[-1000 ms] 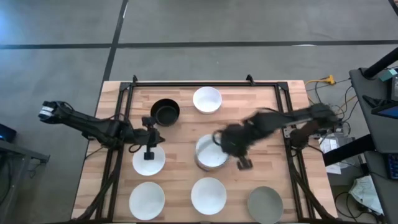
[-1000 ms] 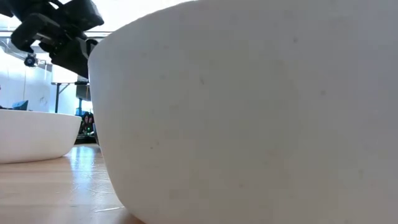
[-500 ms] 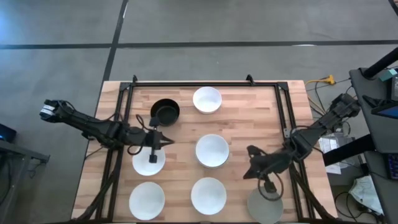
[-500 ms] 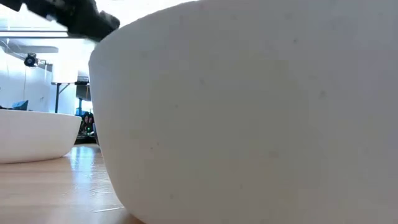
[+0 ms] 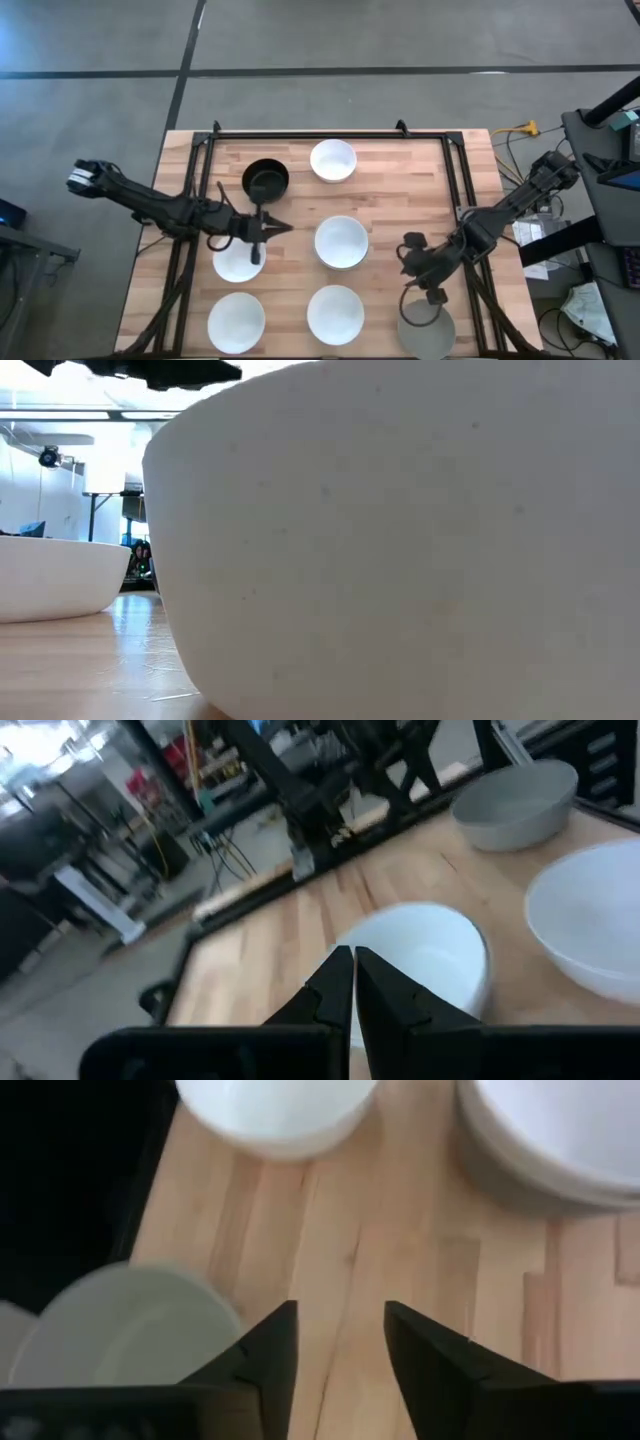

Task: Nest bowls inside each other
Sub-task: Stack the brown bowl on top of the white bowl

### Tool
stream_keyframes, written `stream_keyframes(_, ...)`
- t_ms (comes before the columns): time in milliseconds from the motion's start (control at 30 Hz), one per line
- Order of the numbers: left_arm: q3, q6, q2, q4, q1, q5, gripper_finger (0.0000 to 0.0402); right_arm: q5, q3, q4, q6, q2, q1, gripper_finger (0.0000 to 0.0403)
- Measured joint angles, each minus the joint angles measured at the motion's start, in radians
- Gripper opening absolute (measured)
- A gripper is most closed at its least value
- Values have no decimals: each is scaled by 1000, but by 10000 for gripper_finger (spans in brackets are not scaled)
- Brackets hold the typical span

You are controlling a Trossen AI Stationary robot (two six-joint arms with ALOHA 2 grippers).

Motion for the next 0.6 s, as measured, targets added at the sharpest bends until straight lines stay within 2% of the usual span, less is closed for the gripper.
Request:
stream_keyframes(167, 0, 91, 48, 69, 0, -1, 1, -89, 50, -39, -27, 74, 20, 165)
stream_keyframes(400, 0, 106, 102, 98, 2, -42, 1, -100, 164, -143, -35, 253, 108, 157)
stream_keyframes(600, 0, 103, 106, 103, 2, -48, 1, -99, 245, -244, -49, 421, 131, 144)
